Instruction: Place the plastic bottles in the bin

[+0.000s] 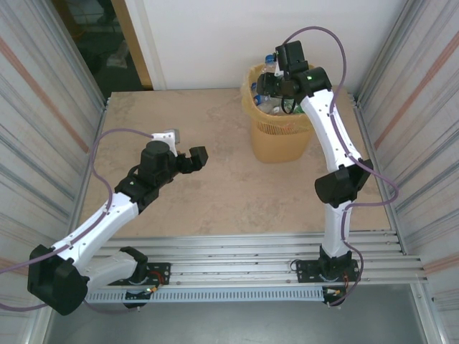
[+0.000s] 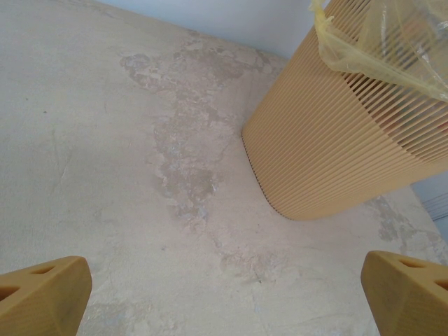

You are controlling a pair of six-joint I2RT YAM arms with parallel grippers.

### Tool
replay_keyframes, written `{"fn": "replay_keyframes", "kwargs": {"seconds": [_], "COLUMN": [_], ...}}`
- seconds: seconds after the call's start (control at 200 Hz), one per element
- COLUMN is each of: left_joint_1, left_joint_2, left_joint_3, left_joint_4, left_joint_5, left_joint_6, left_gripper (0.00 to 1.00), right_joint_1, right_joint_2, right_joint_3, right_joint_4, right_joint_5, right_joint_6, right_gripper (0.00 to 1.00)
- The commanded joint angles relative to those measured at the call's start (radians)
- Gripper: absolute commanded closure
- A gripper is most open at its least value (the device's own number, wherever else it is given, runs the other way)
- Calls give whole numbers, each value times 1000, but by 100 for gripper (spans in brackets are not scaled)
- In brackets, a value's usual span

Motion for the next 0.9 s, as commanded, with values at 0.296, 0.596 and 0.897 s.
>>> {"fn": "replay_keyframes", "kwargs": {"seconds": [0.296,0.596,0.897], "left_joint_1": [5,5,5], "left_joint_2": [-22,-23,-32], "left_joint_3": [30,22,14], "left_joint_4": [-4,-1,0], "left_joint_5": [-20,-19,-19], "left_joint_6": [3,-3,-4], "left_gripper": [1,1,1], "right_joint_1": [-11,-16,-28], "right_joint_2": [29,5,6], "right_joint_3": [34,44,42], "right_joint_4": [-20,-8,-36], "right_joint_5": [32,50,107], "right_joint_6": [-32,-35,-49], "right_gripper": [25,23,25]}}
